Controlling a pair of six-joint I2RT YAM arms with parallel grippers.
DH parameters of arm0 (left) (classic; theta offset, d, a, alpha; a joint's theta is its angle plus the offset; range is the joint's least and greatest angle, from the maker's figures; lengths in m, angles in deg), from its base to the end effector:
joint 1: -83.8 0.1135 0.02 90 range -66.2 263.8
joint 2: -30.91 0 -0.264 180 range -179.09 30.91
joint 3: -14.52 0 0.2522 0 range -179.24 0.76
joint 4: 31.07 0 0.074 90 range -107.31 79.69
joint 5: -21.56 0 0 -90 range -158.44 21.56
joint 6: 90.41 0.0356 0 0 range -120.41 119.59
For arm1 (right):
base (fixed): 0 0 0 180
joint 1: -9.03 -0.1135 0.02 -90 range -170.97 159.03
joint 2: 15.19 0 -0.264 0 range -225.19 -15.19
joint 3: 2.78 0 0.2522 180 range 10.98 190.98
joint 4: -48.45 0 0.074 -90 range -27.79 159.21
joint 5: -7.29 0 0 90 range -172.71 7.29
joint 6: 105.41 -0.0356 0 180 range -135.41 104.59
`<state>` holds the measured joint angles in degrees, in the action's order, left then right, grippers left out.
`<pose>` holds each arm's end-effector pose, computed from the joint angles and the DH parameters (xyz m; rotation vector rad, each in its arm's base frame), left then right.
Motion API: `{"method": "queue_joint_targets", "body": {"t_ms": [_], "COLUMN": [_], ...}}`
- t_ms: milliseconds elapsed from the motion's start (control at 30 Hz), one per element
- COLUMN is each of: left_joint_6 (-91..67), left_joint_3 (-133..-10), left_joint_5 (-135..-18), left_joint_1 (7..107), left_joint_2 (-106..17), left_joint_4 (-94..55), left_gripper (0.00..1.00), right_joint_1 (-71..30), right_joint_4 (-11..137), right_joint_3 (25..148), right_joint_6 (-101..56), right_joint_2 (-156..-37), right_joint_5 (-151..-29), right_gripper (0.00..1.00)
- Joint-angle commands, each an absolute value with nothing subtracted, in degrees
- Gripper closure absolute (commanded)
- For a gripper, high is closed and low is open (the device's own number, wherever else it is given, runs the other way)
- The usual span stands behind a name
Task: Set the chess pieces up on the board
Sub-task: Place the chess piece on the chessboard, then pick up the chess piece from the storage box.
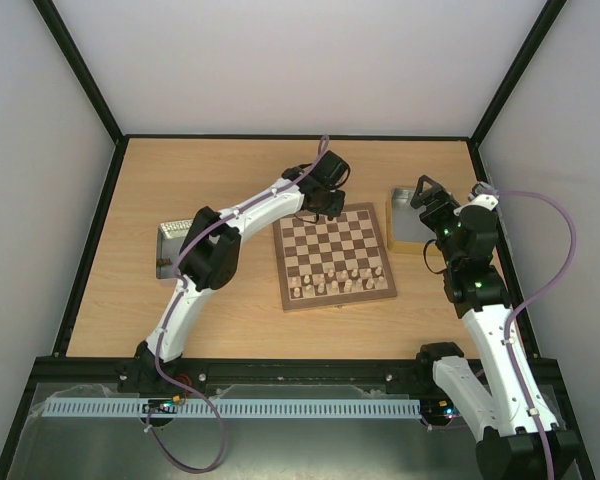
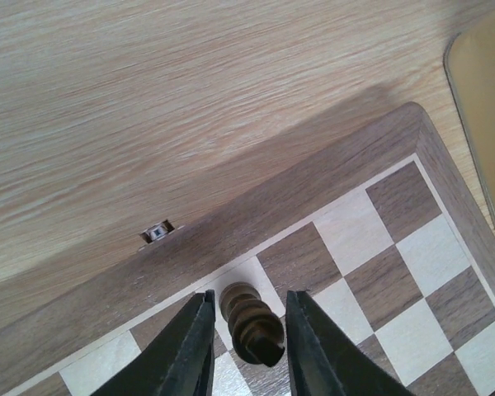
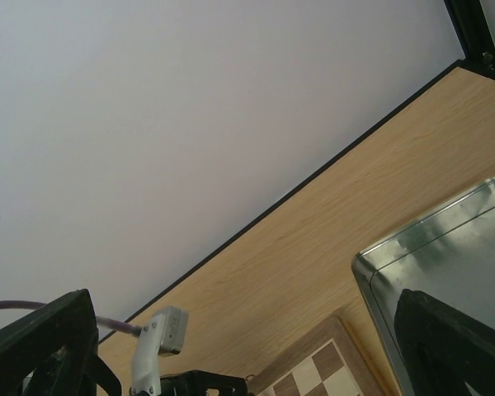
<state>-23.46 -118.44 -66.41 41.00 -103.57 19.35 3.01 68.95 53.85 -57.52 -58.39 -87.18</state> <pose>0.3858 -0.3555 0.2089 0.4188 2.4960 -0.4368 0.1802 0.0218 0.3393 0.4823 1.6744 0.6895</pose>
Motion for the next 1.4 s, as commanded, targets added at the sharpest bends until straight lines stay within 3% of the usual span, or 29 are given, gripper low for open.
{"method": "queue_joint_targets", "body": {"t_ms": [0,400,700,833,1167,1367], "left_joint_6": [-23.0,-24.8,-29.0,-33.9,-36.8,-34.7], "left_joint_3": [-118.2,-115.3,-87.9,-73.9,-51.4,-45.3], "left_joint_5": [-66.3,-67.8,-59.5,-56.8,-60.0,-63.2], "left_joint_1": [40.7,41.9,45.4,50.3,65.5,73.3], "left_joint_2": [-103.6,-95.0,-72.4,-60.0,-41.9,-42.3], "left_joint_4": [19.3,18.0,11.0,9.7,8.6,8.5], "left_gripper": [0.69,0.54,0.49,0.35,0.33,0.49], "right_joint_1": [2.7,2.7,1.5,1.5,1.6,1.5], "right_joint_4": [67.8,68.9,70.3,72.1,72.5,69.7], "right_joint_3": [53.5,54.3,55.2,55.4,55.2,53.4], "right_joint_6": [-57.8,-58.0,-57.0,-56.8,-58.6,-60.8], "right_joint_2": [-57.9,-58.6,-59.4,-59.8,-64.5,-65.7], "right_joint_5": [-87.6,-88.7,-88.0,-87.5,-89.0,-89.9], "right_gripper": [0.02,0.02,0.06,0.10,0.15,0.16]}}
